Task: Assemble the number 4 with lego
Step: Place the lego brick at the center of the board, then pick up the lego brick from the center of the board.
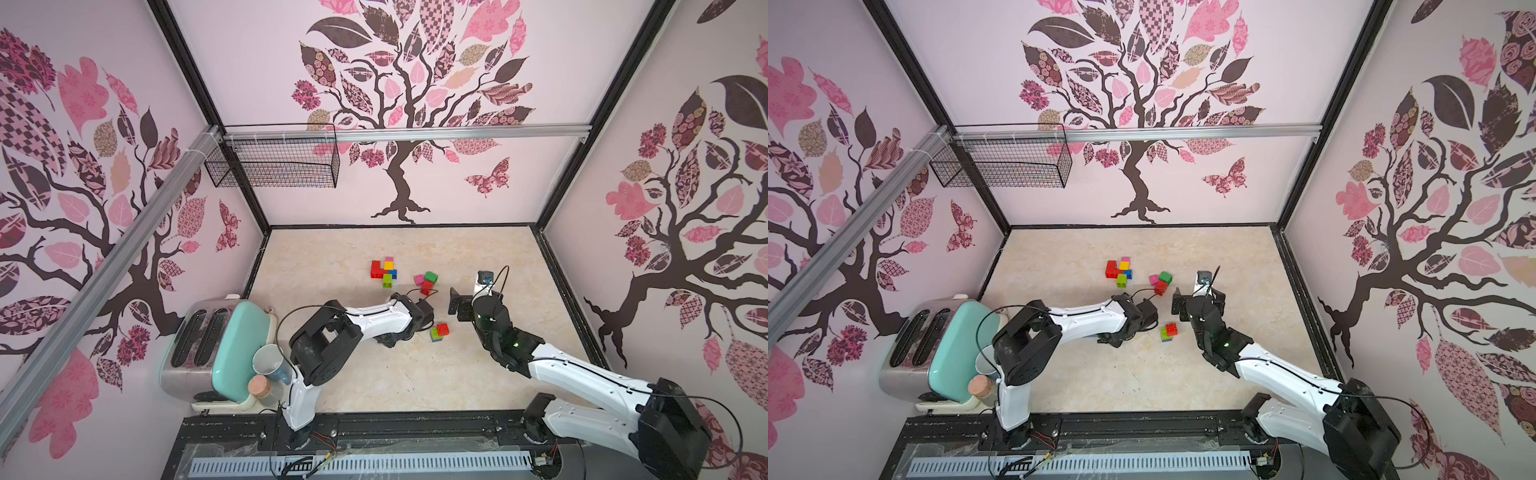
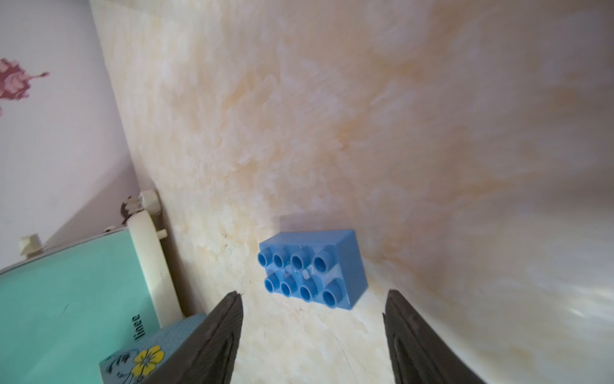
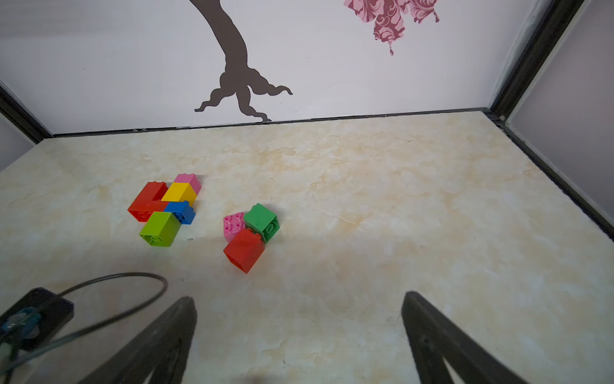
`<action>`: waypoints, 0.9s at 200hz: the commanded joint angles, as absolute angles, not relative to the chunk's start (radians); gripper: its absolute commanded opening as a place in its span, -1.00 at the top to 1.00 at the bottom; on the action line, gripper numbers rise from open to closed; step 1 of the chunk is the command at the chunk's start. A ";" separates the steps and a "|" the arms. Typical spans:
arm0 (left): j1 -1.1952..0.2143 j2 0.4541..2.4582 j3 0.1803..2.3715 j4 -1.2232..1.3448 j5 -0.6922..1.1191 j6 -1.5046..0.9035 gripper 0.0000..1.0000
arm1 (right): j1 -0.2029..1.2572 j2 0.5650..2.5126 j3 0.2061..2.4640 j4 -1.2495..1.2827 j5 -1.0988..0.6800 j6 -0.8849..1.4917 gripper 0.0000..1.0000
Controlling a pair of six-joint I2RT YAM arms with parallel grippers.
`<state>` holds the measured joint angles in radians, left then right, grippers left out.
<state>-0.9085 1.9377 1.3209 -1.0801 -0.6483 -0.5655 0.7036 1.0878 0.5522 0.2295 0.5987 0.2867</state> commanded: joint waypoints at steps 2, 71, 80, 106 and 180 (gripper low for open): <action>-0.899 1.830 1.341 -0.971 -0.512 -0.515 -0.57 | 0.699 1.102 0.587 0.217 0.603 0.255 -0.99; -0.616 1.680 1.197 -0.744 0.004 -0.504 -0.96 | 0.701 1.117 0.606 0.204 0.533 0.207 -0.99; -0.583 1.680 1.180 -0.722 0.046 -0.514 -0.96 | 0.700 1.115 0.608 0.190 0.535 0.240 -0.99; -0.540 1.671 1.123 -0.631 0.089 -0.528 -0.96 | 0.700 1.120 0.630 0.149 0.472 0.277 -0.99; -0.525 1.694 0.991 -0.599 -0.069 -0.604 -0.96 | 0.700 1.127 0.632 0.130 0.416 0.265 -0.99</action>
<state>-0.5343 1.6932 1.0492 -0.6247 -0.0273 -0.5716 0.7036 1.1164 0.5884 0.1513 0.4362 0.2657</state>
